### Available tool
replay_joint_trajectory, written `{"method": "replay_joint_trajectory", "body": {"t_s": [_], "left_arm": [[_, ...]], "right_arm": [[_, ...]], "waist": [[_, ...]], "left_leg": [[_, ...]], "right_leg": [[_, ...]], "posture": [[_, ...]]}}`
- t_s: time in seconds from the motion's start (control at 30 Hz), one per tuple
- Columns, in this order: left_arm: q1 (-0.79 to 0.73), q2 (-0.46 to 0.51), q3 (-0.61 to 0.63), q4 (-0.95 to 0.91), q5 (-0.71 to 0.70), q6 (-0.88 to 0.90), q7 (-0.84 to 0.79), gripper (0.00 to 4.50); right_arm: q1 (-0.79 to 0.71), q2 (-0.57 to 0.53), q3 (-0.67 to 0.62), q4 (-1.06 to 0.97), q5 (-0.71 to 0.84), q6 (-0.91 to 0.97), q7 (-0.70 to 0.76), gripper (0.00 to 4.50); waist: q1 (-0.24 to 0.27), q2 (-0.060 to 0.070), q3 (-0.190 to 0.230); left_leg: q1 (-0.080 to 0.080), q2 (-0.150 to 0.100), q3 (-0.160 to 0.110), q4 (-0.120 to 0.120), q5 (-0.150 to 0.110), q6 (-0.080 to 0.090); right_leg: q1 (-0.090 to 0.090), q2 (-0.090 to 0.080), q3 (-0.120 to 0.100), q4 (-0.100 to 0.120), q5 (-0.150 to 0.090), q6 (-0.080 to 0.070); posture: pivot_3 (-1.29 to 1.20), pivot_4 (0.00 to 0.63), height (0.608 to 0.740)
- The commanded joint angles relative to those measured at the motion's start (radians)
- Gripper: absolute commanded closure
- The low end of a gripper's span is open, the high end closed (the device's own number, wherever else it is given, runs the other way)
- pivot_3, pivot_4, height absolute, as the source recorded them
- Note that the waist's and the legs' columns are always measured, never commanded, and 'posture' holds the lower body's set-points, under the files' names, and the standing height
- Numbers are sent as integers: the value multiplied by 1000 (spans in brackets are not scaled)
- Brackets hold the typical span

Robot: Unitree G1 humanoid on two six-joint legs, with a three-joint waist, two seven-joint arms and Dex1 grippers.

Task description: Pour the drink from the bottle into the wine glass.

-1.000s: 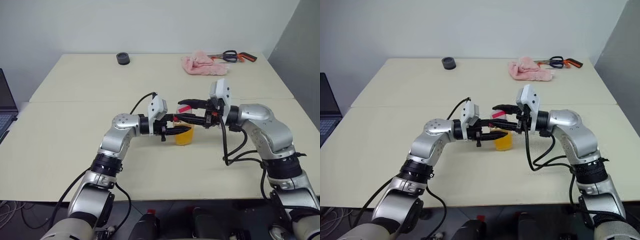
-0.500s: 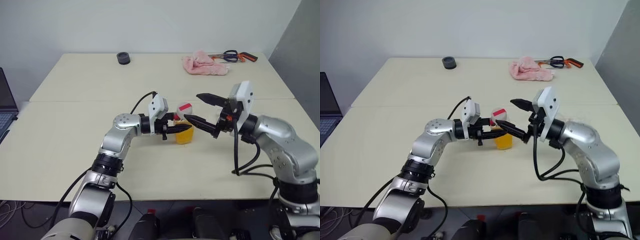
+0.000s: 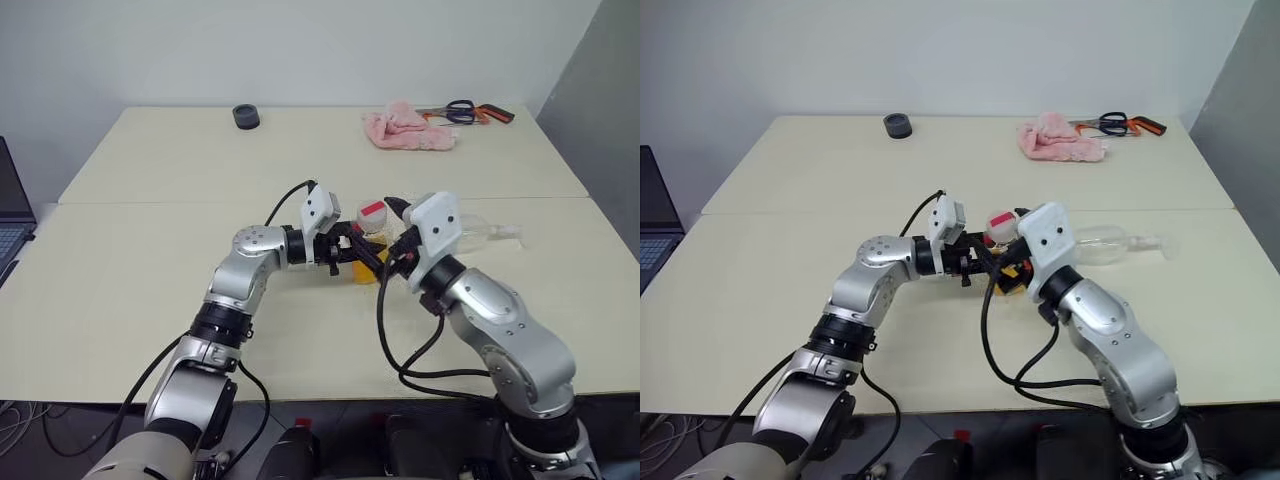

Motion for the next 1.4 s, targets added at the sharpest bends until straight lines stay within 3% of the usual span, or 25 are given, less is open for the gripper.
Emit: {"method": "replay_joint_trajectory", "body": {"t_s": [0.03, 0.43, 0.53, 0.73, 0.87, 1.0, 1.2, 1.4], "left_arm": [[-30, -2, 17, -25, -7, -24, -1, 2721], [-22, 3, 14, -38, -7, -18, -4, 2721], [-21, 5, 12, -41, -7, -17, -5, 2721], [-18, 9, 11, -47, -7, -12, -7, 2721], [-18, 12, 10, -50, -9, -8, -12, 2721], [-25, 22, 6, -51, -16, -1, -35, 2721], [-44, 43, 3, -65, -37, 25, -106, 2731], [-68, 46, 25, -67, -56, 48, -137, 2791]], "right_arm": [[-11, 29, -4, -24, -39, -20, -39, 178], [-10, 93, 13, 4, -99, -41, -61, 178], [-9, 99, 18, 6, -112, -47, -57, 734], [-9, 97, 31, 8, -120, -56, -43, 2686], [-8, 89, 39, 17, -113, -93, -9, 2680], [-18, 44, 16, 89, -25, -219, 170, 2680], [-146, -111, -81, 331, 163, -296, 569, 2680], [-259, -187, -100, 495, 220, -291, 759, 2680]], "waist": [[0, 0, 0], [0, 0, 0], [0, 0, 0], [-1, 0, 0], [-1, 0, 0], [-1, 0, 0], [-3, 0, 0], [-3, 0, 0]], "left_leg": [[0, 0, 0, 0, 0, 0], [0, 0, 0, 0, 0, 0], [0, 0, 0, 0, 0, 0], [0, 0, 0, 0, 0, 0], [0, 0, 0, 0, 0, 0], [0, 0, 0, 0, 0, 0], [1, 0, 1, 0, 0, 0], [2, 1, 1, 0, 0, 0]], "right_leg": [[0, 0, 0, 0, 0, 0], [0, 1, 0, 0, 0, 0], [0, 2, 0, 0, 0, 0], [0, 3, 0, 0, 0, 0], [0, 3, 0, 0, 0, 0], [0, 3, 0, 0, 0, 0], [2, 4, -1, 0, 0, 0], [2, 4, 0, 0, 0, 0]], "posture": [[0, 150, 740], [0, 150, 740], [0, 150, 740], [0, 150, 740], [0, 150, 740], [0, 150, 740], [0, 150, 740], [0, 150, 740]]}}
